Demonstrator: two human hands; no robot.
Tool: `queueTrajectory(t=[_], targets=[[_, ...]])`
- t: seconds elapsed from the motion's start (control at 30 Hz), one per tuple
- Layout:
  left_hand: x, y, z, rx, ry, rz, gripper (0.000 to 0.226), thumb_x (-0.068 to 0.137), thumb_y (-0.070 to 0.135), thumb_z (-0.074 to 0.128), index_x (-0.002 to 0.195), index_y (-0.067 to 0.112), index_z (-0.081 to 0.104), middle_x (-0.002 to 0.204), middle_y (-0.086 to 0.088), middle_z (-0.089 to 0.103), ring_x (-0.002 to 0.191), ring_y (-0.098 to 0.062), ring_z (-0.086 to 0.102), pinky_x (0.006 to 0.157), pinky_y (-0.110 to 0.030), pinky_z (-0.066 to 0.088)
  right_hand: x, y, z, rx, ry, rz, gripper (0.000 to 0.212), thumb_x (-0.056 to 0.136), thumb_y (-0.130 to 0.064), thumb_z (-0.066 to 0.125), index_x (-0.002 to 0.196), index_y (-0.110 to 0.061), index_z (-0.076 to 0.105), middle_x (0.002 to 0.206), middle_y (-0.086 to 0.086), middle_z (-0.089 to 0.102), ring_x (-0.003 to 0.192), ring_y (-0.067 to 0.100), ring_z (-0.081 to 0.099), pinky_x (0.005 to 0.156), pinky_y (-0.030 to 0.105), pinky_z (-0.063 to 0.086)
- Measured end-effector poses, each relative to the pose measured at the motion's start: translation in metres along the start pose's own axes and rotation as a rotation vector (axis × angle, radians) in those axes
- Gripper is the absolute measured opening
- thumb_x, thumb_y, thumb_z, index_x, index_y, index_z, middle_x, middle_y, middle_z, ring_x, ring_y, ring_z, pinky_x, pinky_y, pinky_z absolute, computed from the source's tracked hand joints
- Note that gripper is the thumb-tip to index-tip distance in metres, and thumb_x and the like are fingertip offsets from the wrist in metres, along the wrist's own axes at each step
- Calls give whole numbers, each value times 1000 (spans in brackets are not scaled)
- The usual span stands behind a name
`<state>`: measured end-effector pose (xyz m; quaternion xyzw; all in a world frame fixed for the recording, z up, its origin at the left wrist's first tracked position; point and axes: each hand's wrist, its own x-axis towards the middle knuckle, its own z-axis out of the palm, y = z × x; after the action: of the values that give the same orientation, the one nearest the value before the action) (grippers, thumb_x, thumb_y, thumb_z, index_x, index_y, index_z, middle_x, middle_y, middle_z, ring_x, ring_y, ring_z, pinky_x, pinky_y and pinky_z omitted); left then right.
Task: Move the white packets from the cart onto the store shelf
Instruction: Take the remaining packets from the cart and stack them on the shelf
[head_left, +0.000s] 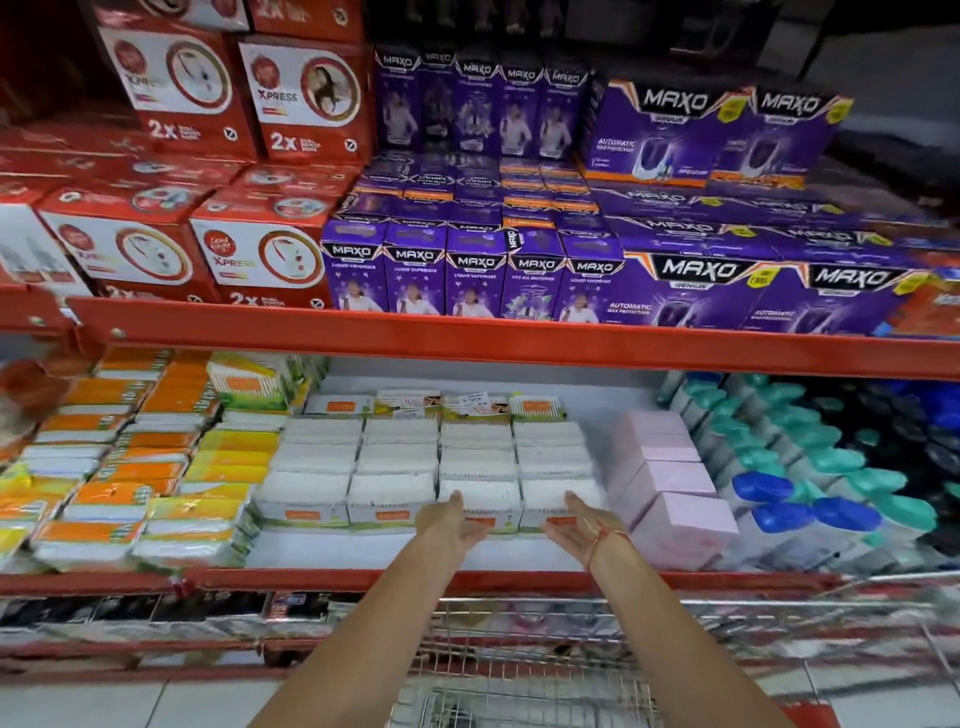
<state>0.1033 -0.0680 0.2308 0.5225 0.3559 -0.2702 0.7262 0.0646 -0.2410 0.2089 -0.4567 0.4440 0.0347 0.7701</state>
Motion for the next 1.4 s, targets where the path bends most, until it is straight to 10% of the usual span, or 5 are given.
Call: queueTrajectory(t=[0.4, 0.5, 0.6, 0.77, 1.4], targets=[[-15, 10, -25, 379, -173, 170, 36, 95, 22, 56, 99, -14, 60, 79, -23, 70, 71, -28, 72, 57, -27, 61, -22, -1, 18, -525, 132, -187, 55, 88, -46, 57, 73, 7, 66, 68, 22, 71, 60, 35, 71, 49, 37, 61], [-17, 31, -65, 866, -96, 901, 46, 98, 34, 46, 83, 0, 72, 69, -11, 75, 58, -19, 72, 56, -33, 61, -39, 9, 44, -1129, 335, -840, 67, 94, -56, 33, 61, -7, 65, 53, 12, 70, 44, 26, 65, 45, 34, 56], [-1, 68, -114, 1462, 218, 1609, 56, 99, 44, 24, 115, 9, 65, 101, -10, 75, 85, -20, 72, 64, -33, 60, -56, 14, 96, -1283, 141, -1283, 34, 97, -37, 41, 107, -13, 63, 104, 15, 72, 84, 29, 69, 66, 34, 57], [36, 117, -184, 1950, 198, 1477, 96, 87, 72, 25, 148, 1, 8, 158, -16, 5, 146, -26, 4, 115, -49, 11, -36, 38, 162, -1761, -268, -1274, 93, 86, -69, 27, 148, -8, -6, 157, 9, -14, 144, 22, -15, 121, 41, 1], [64, 114, -194, 1946, 49, 1344, 123, 69, 91, 24, 147, 0, -1, 158, -15, -6, 145, -27, -11, 114, -47, -6, -15, 49, 169, -1859, -262, -1202, 111, 72, -85, 16, 146, -7, -13, 157, 10, -19, 144, 20, -19, 121, 42, -3]])
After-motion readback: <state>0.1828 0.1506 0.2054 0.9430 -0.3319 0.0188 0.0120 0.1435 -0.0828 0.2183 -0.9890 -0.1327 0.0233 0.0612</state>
